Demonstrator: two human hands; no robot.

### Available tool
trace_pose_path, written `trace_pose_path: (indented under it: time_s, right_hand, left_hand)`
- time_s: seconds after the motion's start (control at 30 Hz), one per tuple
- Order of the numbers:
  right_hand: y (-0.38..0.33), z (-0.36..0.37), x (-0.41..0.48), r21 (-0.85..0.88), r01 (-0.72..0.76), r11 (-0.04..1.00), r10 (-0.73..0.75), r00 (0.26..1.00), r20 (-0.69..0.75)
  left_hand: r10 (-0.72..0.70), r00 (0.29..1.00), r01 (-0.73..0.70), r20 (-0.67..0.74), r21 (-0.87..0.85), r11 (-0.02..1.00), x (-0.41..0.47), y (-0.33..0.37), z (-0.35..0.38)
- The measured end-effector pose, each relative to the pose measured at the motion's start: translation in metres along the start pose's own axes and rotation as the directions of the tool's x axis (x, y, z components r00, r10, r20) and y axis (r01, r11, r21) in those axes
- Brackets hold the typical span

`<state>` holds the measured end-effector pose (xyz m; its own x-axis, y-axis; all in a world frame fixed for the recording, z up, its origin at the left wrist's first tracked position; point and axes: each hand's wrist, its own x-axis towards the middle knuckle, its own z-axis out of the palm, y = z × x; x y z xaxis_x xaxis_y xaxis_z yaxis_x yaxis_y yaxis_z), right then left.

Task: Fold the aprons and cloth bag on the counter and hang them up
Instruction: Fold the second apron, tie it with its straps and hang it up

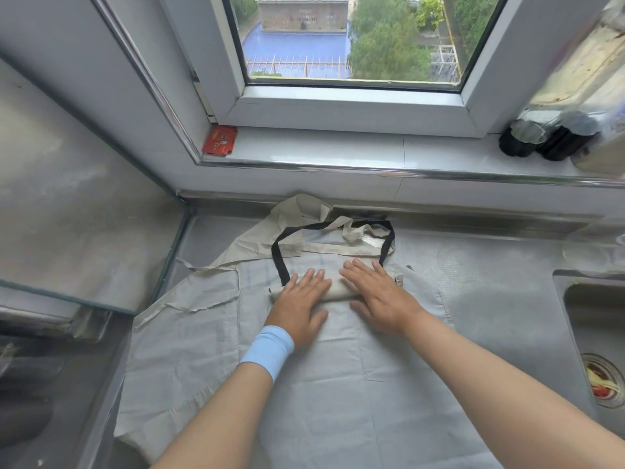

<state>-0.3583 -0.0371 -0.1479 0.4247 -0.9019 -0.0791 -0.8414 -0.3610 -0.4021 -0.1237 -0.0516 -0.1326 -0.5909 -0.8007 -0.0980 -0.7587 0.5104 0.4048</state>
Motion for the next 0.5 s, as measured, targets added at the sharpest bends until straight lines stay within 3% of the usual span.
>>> trace_pose_path:
  time_s: [0.13, 0.2, 0.3, 0.37, 0.43, 0.5]
  right_hand:
    - [0.0, -0.006, 0.009, 0.044, -0.045, 0.998, 0.044, 0.999, 0.023]
    - [-0.003, -0.012, 0.014, -0.04, -0.069, 0.997, 0.072, 0.995, 0.066]
    - [-0.015, -0.022, 0.019, -0.31, 0.013, 0.951, -0.03, 0.998, -0.05]
    - [-0.026, -0.039, 0.022, -0.405, 0.023, 0.914, -0.071, 0.992, -0.106]
    - [-0.033, -0.058, 0.024, -0.391, 0.02, 0.92, -0.073, 0.99, -0.121]
    - [-0.041, -0.081, 0.025, -0.339, 0.028, 0.94, -0.063, 0.994, -0.093]
  left_hand:
    - [-0.128, 0.992, 0.127, 0.007, -0.187, 0.974, 0.009, 0.005, -0.011]
    - [-0.18, 0.979, 0.198, 0.097, -0.225, 0.954, 0.015, 0.005, -0.02]
    - [-0.19, 0.959, 0.232, 0.21, -0.198, 0.952, 0.015, 0.002, -0.031]
    - [-0.232, 0.964, 0.249, 0.127, -0.14, 0.958, 0.011, 0.006, -0.042]
    - [-0.264, 0.964, 0.266, 0.039, -0.075, 0.961, 0.007, 0.013, -0.055]
    - [-0.291, 0.955, 0.294, 0.058, -0.068, 0.953, 0.004, 0.017, -0.071]
